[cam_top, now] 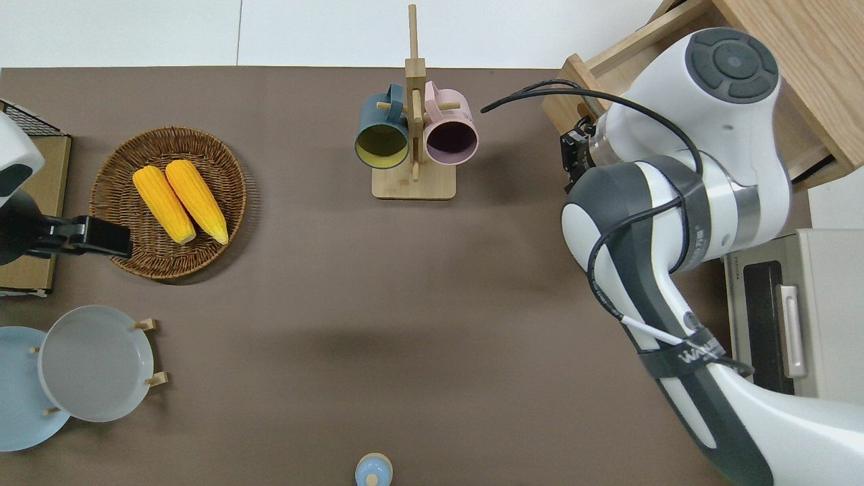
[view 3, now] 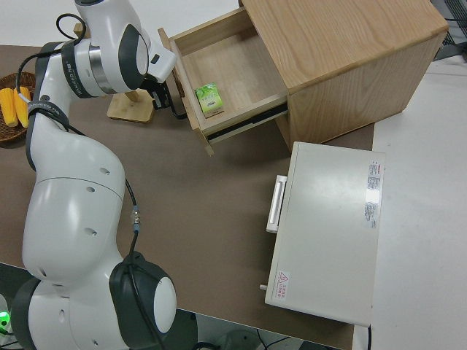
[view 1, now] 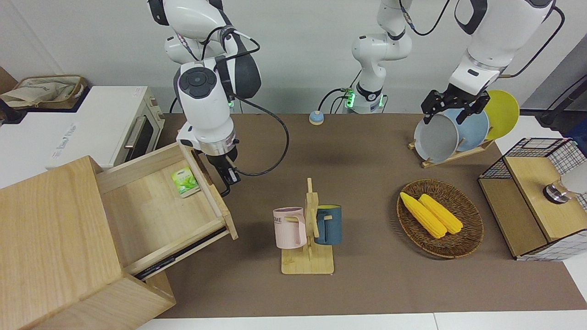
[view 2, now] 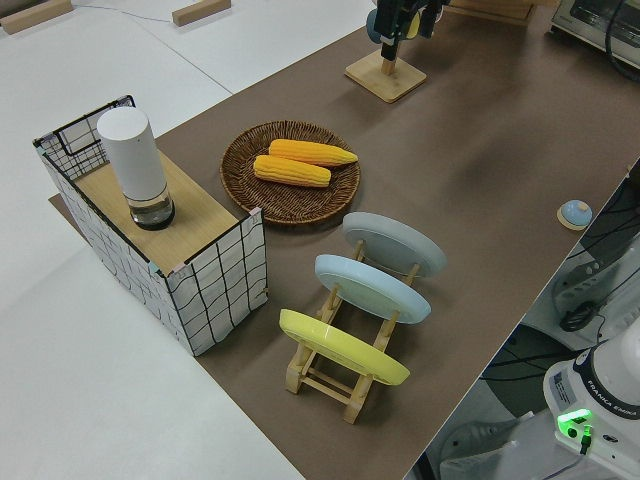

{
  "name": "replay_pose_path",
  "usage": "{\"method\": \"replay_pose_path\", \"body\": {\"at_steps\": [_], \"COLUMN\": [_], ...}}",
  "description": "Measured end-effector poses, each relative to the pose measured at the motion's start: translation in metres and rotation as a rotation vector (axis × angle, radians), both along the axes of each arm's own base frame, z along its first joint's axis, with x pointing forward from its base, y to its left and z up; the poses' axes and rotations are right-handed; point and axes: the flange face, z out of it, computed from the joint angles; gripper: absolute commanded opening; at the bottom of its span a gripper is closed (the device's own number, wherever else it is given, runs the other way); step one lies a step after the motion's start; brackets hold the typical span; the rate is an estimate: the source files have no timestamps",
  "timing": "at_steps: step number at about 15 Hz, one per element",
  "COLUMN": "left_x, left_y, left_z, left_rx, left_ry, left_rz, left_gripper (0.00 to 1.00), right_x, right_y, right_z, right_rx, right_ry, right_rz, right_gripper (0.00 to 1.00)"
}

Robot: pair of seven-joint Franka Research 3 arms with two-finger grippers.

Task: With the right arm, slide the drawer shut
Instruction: 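Push the wooden drawer away from the robot with the right arm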

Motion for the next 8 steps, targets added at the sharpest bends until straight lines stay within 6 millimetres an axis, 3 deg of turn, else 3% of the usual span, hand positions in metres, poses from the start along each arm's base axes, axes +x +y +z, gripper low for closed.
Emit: {"method": "replay_pose_path", "body": {"at_steps": [8], "left_x": [0.000], "left_y": [0.000], "left_z": [0.000], "left_rx": [0.000], "left_ry": [0.000], "left_rz": [0.000], "left_gripper": [0.99], "right_x": [0.015], "right_y": [-0.063], "right_z": [-0.008], "right_rx": [0.006], "right_ry": [0.007], "right_rz": [0.083], "right_gripper": [0.000]}}
